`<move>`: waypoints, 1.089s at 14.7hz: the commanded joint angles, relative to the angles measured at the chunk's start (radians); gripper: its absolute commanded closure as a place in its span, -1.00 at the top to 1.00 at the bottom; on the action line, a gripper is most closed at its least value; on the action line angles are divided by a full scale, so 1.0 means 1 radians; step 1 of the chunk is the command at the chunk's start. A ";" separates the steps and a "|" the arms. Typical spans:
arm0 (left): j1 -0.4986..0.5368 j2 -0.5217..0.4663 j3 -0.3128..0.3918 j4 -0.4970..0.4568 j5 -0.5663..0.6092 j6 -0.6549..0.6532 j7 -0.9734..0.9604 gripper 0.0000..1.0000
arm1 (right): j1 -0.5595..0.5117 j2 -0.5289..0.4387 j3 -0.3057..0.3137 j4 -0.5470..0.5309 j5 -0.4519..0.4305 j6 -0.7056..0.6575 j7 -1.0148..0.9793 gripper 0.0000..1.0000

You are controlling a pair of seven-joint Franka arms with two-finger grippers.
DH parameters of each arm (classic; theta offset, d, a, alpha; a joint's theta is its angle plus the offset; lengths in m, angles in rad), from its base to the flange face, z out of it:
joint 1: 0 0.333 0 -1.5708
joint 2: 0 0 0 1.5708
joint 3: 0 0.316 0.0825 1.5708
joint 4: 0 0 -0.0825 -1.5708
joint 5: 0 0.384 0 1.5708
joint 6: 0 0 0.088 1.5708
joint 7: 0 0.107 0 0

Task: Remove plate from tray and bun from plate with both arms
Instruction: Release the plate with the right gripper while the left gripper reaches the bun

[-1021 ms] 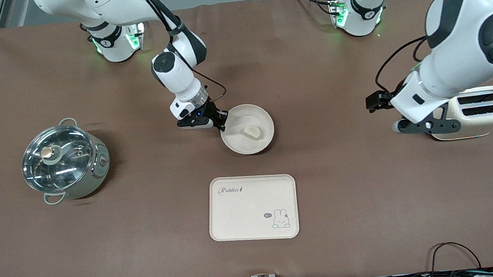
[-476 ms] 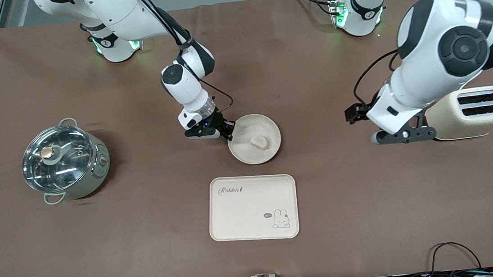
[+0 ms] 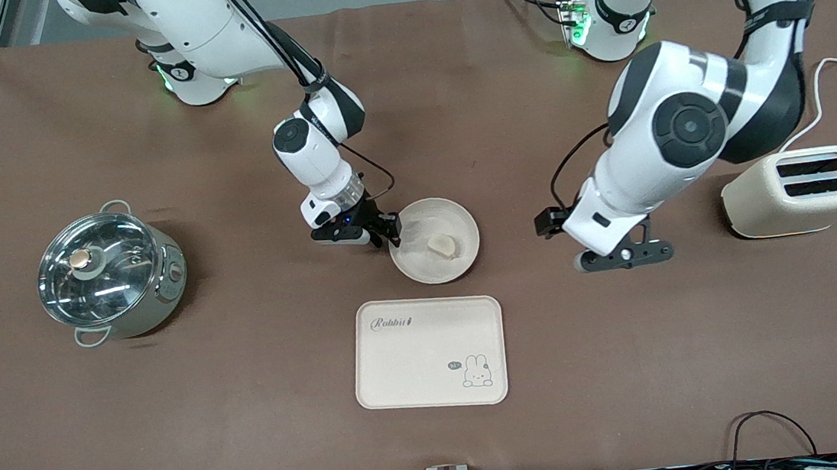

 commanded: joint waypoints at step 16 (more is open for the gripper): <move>-0.315 0.225 0.003 0.005 0.128 0.224 -0.582 0.99 | -0.565 -0.737 0.002 0.158 -0.149 -1.331 -0.509 1.00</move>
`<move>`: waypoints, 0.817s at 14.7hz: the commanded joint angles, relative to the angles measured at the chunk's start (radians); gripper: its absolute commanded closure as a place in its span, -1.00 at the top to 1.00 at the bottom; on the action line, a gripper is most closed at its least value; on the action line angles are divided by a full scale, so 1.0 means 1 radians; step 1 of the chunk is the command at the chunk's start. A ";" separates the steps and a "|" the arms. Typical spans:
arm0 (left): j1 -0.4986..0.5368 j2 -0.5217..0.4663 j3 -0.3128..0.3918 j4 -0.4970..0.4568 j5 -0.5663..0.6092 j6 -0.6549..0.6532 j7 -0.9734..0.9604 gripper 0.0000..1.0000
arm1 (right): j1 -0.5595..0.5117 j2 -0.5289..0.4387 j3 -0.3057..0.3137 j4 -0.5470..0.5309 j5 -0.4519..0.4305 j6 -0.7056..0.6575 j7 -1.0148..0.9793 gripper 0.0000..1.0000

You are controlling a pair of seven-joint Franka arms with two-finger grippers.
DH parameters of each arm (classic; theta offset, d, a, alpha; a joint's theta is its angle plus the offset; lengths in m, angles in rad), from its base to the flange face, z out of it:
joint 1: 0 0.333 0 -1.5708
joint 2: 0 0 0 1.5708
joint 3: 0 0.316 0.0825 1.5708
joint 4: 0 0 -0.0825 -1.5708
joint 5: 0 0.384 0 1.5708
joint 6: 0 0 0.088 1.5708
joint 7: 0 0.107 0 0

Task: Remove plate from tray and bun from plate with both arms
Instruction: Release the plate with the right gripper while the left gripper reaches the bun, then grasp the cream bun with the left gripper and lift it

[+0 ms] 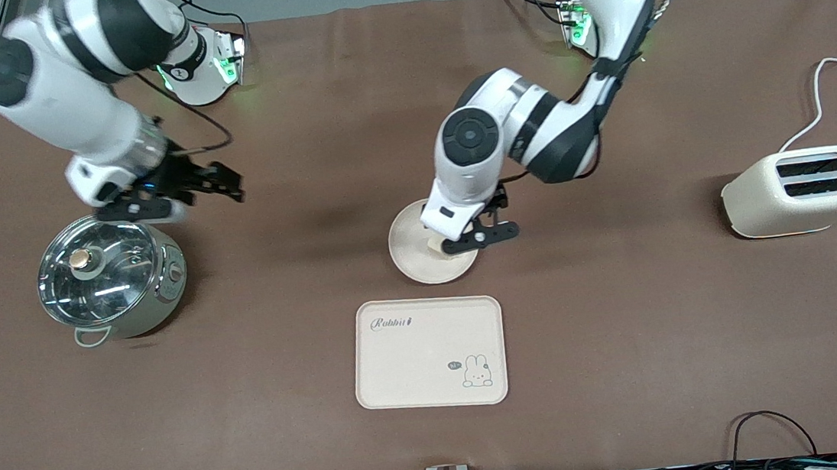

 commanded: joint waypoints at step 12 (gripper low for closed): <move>-0.026 0.096 0.013 -0.136 0.066 0.295 -0.474 0.79 | -0.134 -0.017 -0.126 0.438 -0.207 -0.340 -0.302 1.00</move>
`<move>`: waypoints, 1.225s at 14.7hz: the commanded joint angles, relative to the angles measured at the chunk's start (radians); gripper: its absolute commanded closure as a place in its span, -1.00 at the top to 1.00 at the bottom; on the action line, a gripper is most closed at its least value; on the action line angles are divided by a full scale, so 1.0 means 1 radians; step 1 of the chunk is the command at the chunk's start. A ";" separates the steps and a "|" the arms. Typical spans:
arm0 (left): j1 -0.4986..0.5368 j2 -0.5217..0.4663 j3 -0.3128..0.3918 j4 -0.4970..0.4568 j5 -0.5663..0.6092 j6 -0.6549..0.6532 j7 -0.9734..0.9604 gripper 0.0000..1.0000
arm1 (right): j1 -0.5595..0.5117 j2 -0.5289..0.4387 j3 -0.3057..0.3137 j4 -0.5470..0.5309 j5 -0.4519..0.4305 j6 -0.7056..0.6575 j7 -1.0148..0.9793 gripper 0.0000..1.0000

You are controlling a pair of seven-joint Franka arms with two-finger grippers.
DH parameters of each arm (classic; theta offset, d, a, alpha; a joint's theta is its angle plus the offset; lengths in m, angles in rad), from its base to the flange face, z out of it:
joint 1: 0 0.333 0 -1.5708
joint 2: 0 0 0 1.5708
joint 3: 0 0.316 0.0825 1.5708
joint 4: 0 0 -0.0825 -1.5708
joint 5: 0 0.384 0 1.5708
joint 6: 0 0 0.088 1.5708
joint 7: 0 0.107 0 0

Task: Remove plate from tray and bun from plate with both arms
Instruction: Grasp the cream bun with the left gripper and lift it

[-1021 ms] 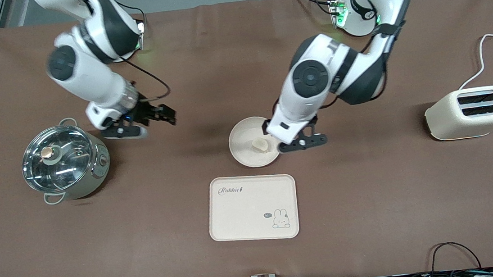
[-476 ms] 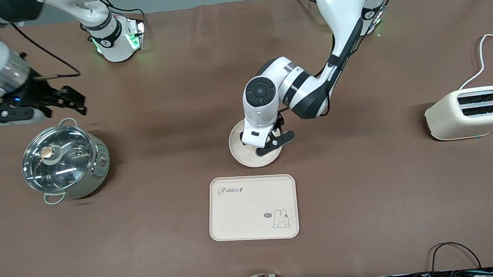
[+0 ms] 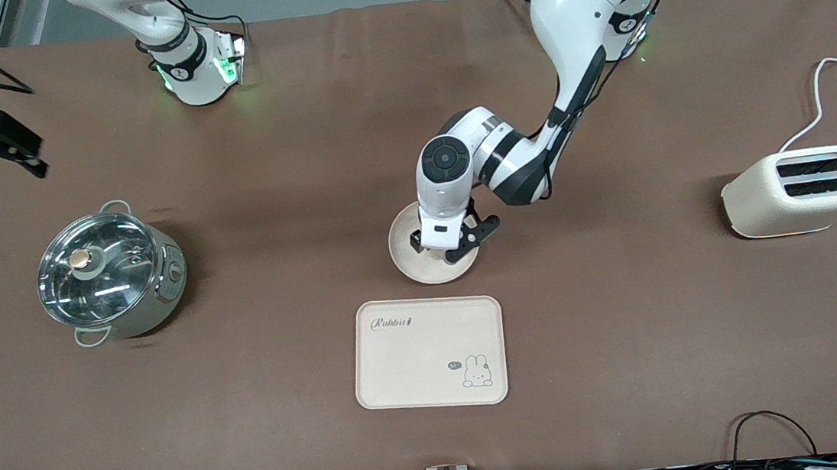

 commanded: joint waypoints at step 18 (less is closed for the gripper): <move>0.012 0.022 0.011 -0.008 0.039 0.097 -0.031 -0.87 | -0.026 0.117 -0.029 0.184 -0.004 -0.136 -0.011 1.00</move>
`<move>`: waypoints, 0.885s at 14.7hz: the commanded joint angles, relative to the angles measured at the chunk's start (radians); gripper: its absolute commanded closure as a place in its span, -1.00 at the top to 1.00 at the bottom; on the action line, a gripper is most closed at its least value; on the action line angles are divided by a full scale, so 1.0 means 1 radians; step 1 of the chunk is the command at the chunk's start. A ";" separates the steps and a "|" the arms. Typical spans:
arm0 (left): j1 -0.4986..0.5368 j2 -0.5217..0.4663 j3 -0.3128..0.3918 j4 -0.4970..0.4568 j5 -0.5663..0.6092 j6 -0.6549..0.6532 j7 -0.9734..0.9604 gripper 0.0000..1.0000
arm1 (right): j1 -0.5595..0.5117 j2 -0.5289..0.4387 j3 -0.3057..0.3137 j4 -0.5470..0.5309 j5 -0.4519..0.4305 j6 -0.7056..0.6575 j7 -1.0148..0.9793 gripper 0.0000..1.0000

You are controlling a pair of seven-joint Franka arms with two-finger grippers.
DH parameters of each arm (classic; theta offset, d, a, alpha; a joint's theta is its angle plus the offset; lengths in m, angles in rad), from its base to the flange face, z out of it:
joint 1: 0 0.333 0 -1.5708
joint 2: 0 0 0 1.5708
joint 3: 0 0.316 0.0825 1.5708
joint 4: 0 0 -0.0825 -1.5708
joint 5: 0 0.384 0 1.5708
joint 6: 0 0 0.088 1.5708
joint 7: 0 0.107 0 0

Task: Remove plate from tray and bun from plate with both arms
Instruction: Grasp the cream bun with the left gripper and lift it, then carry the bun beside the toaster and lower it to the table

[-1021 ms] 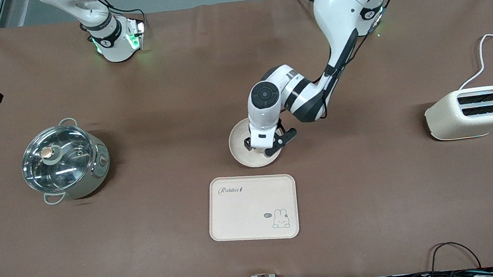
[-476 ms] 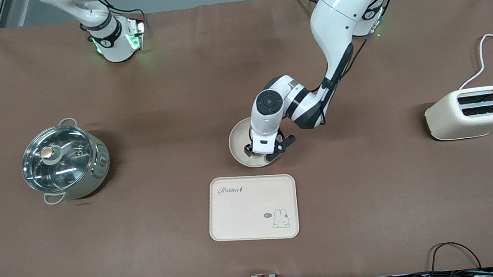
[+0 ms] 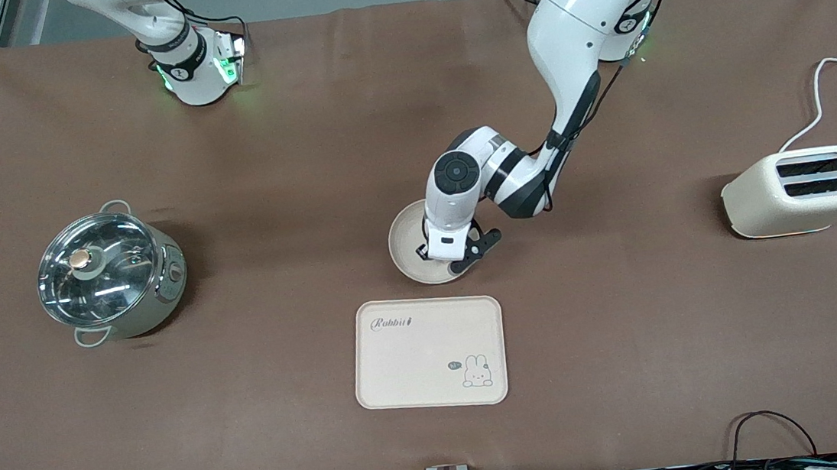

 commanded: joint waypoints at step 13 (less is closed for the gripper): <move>0.497 -0.102 -0.005 0.000 0.028 -0.248 0.497 -0.68 | -0.008 -0.002 -0.004 -0.001 0.106 -0.073 0.048 1.00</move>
